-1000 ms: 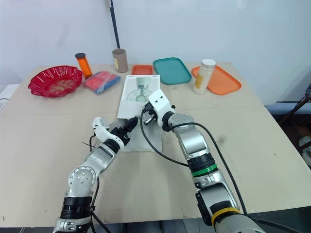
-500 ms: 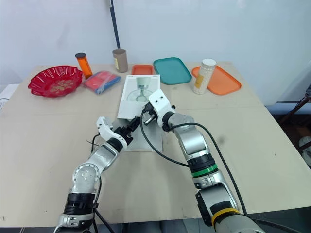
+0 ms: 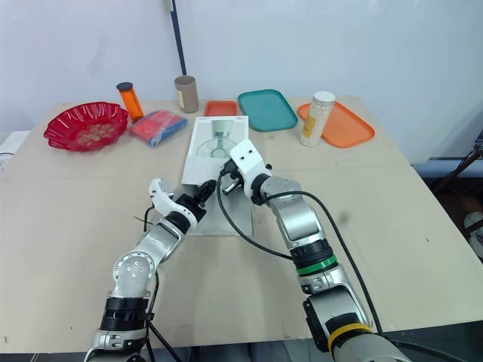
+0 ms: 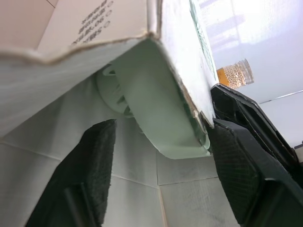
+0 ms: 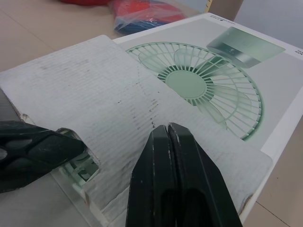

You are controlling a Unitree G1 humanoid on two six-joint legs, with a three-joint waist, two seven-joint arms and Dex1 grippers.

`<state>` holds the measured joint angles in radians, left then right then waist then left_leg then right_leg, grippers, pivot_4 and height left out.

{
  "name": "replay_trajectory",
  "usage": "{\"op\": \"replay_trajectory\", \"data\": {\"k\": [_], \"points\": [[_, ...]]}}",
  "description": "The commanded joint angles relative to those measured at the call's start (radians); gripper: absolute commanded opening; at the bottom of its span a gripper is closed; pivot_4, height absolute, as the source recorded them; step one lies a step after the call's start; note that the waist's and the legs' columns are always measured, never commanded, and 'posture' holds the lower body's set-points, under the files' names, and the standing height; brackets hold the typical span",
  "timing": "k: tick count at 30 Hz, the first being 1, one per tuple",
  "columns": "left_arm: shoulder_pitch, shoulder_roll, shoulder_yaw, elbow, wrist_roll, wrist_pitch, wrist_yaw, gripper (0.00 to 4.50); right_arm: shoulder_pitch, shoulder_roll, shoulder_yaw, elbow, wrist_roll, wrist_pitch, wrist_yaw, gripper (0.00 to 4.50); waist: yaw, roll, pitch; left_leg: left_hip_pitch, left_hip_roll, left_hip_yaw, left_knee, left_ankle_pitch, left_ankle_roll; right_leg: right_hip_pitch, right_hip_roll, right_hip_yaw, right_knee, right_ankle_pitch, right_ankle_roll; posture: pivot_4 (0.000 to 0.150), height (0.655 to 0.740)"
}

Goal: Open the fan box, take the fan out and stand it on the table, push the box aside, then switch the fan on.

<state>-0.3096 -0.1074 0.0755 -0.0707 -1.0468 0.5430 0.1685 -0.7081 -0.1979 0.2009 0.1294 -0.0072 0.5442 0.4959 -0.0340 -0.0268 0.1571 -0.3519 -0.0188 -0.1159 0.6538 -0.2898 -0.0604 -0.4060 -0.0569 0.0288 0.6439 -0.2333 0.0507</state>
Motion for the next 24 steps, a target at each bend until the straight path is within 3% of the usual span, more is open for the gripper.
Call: {"op": "replay_trajectory", "data": {"k": [1, 9, 24], "points": [[0.021, -0.091, 0.001, -0.017, -0.019, -0.003, 0.000, 3.17, 0.028, 0.003, 0.035, 0.036, -0.009, 0.033, 0.011, 0.00, 0.000, 0.000, 0.000, 0.000, 0.000, 0.000, 0.000, 0.000, 0.000, 0.000, 0.000, 0.000, 0.000, 0.000, 0.000, 0.150, 0.7400], [0.043, -0.088, -0.038, -0.062, -0.079, 0.061, -0.030, 3.17, 0.025, 0.003, 0.035, 0.040, -0.009, 0.031, 0.013, 0.00, 0.000, 0.000, 0.000, 0.000, 0.000, 0.000, 0.000, 0.000, 0.000, 0.000, 0.000, 0.000, 0.000, 0.000, 0.000, 0.150, 0.7400], [0.041, -0.092, -0.008, -0.042, -0.069, 0.031, 0.007, 3.17, 0.024, 0.009, 0.034, 0.043, -0.008, 0.031, 0.012, 0.00, -0.001, 0.000, 0.000, 0.000, 0.000, 0.000, 0.000, 0.000, 0.000, 0.000, 0.000, 0.000, 0.000, 0.000, 0.000, 0.150, 0.7400]]}}
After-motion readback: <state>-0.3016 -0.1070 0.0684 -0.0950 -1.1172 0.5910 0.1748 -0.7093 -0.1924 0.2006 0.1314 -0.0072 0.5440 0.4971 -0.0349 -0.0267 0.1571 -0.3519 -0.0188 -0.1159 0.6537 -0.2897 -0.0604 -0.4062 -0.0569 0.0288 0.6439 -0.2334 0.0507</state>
